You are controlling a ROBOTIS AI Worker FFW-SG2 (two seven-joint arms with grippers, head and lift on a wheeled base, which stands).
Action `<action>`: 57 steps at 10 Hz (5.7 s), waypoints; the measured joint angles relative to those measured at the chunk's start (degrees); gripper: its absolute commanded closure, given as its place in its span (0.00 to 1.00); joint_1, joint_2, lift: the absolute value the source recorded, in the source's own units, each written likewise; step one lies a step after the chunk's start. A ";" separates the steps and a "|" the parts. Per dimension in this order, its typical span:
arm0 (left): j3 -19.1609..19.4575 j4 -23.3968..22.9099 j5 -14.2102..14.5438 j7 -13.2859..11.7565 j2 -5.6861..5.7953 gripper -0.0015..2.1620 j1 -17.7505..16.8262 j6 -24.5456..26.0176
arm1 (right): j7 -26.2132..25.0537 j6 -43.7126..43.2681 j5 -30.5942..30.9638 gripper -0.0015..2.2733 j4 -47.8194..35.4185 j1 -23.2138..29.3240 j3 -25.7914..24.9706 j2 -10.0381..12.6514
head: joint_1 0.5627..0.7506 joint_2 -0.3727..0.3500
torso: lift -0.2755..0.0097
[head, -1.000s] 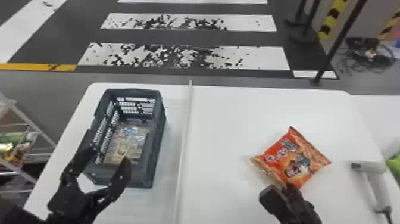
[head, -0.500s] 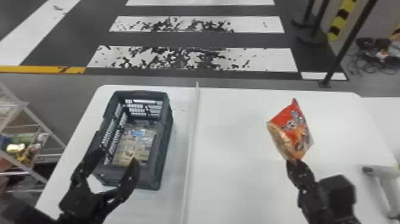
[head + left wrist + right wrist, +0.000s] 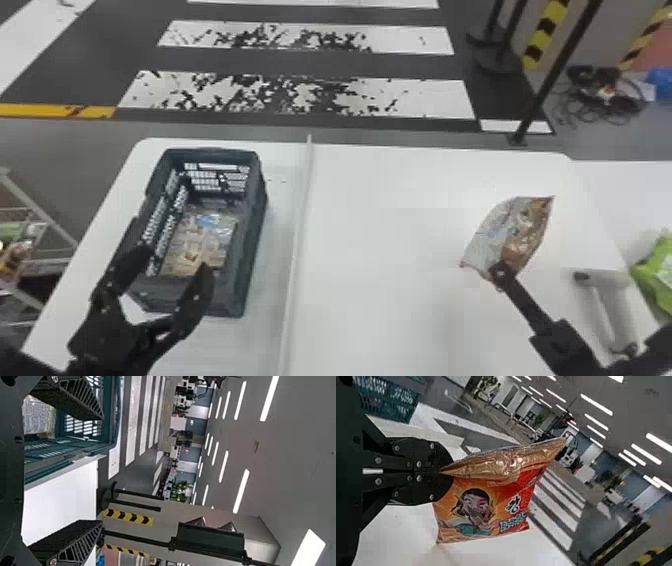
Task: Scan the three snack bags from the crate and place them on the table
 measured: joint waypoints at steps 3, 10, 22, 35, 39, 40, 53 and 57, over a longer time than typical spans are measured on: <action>-0.11 0.38 -0.17 0.01 -0.06 0.03 -0.05 -0.73 | -4.14 7.96 -10.06 0.98 6.84 -1.47 -5.09 1.85 | 0.70 0.45 | 0.84; -1.21 1.09 -0.69 0.04 -0.16 0.03 -0.69 -0.94 | -11.03 7.67 -10.01 0.02 0.88 6.19 -7.20 2.36 | 0.70 0.34 | 0.84; -2.53 0.57 -2.68 3.76 0.01 0.03 0.17 -2.54 | 9.73 -1.47 32.61 0.36 -3.32 -5.30 -8.54 1.17 | 0.70 0.33 | 0.84; -16.02 -8.76 -6.04 19.43 2.47 0.04 1.05 11.19 | -4.28 -40.25 44.41 0.97 20.73 -3.82 -1.48 0.05 | 0.70 0.04 | 0.84; -16.85 -8.66 -5.69 19.43 3.00 0.04 1.11 11.67 | -4.51 -46.73 43.35 0.97 27.77 -4.20 -5.18 -1.45 | 0.70 0.03 | 0.84; -16.98 -8.64 -5.69 19.42 3.19 0.04 1.12 11.62 | -4.45 -47.25 43.39 0.97 28.60 -4.20 -5.19 -1.49 | 0.70 0.03 | 0.84; -16.78 -8.45 -5.51 18.72 3.80 0.04 1.61 11.00 | -4.54 -52.40 46.16 0.97 33.78 -6.03 -3.18 -1.95 | 0.70 0.03 | 0.84; -16.84 -8.26 -5.51 18.80 3.71 0.04 1.31 11.09 | -3.42 -48.71 46.60 0.96 22.97 -3.32 0.43 -1.97 | 0.70 0.03 | 0.84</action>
